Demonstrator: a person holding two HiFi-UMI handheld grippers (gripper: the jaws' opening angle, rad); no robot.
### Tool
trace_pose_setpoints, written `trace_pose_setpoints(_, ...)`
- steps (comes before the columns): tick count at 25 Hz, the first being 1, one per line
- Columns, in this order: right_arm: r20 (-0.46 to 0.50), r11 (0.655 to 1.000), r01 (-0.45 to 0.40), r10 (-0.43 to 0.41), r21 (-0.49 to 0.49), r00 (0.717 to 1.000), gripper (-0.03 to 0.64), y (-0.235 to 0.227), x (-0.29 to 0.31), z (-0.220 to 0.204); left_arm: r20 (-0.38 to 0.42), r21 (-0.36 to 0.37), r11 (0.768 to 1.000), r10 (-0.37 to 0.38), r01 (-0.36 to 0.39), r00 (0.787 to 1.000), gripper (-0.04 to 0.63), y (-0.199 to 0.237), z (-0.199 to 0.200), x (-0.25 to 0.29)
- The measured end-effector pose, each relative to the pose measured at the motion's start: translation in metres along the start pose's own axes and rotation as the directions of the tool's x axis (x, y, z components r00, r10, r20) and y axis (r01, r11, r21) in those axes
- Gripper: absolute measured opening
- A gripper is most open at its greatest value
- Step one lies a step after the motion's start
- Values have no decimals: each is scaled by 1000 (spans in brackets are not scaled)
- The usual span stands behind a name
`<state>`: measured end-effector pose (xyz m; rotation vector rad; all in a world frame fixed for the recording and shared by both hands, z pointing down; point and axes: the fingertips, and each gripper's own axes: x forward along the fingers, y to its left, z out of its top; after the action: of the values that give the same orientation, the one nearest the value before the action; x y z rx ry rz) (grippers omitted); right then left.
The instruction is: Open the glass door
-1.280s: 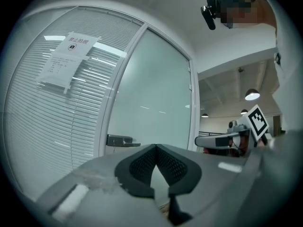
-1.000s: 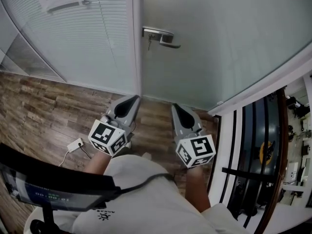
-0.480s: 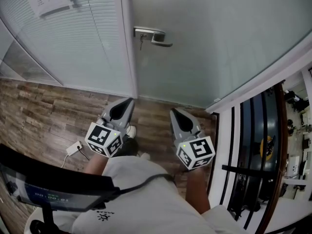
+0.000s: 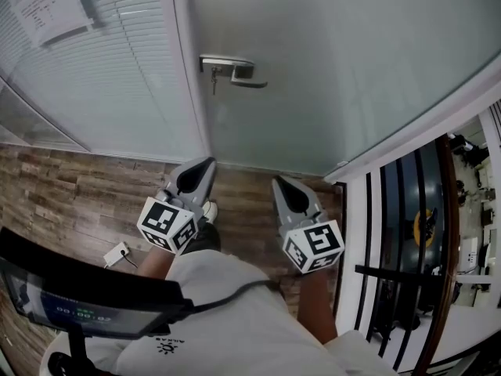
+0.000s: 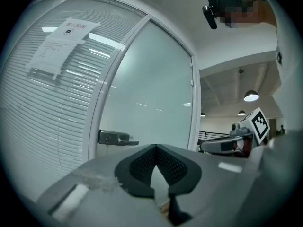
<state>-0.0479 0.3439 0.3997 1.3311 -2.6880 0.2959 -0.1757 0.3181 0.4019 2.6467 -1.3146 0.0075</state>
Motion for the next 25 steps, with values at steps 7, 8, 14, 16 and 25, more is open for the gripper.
trace_pose_setpoints(7,5,1000,14,-14,5,1000,9,-28,74,26,-15,24,998,-64,64,998,2,47,16,58)
trace_pose_setpoints(8,-7,1000,11,-11,-8,1000,9,-30,88,27,-17,22,997,-72,73,997,0,55,19,66)
trace_pose_setpoints(14,-35,996,22,-25,-89,999,9,-43,143,40,-37,32,992,-119,120,992,-5,87,30,104)
trace_pose_setpoints(16,-61,991,47,-56,-128,997,9,-51,157,39,-49,49,990,-127,130,991,0,96,30,110)
trace_pose_setpoints(25,-181,872,144,-255,-468,950,9,-93,211,24,-69,82,973,-209,214,976,2,126,34,126)
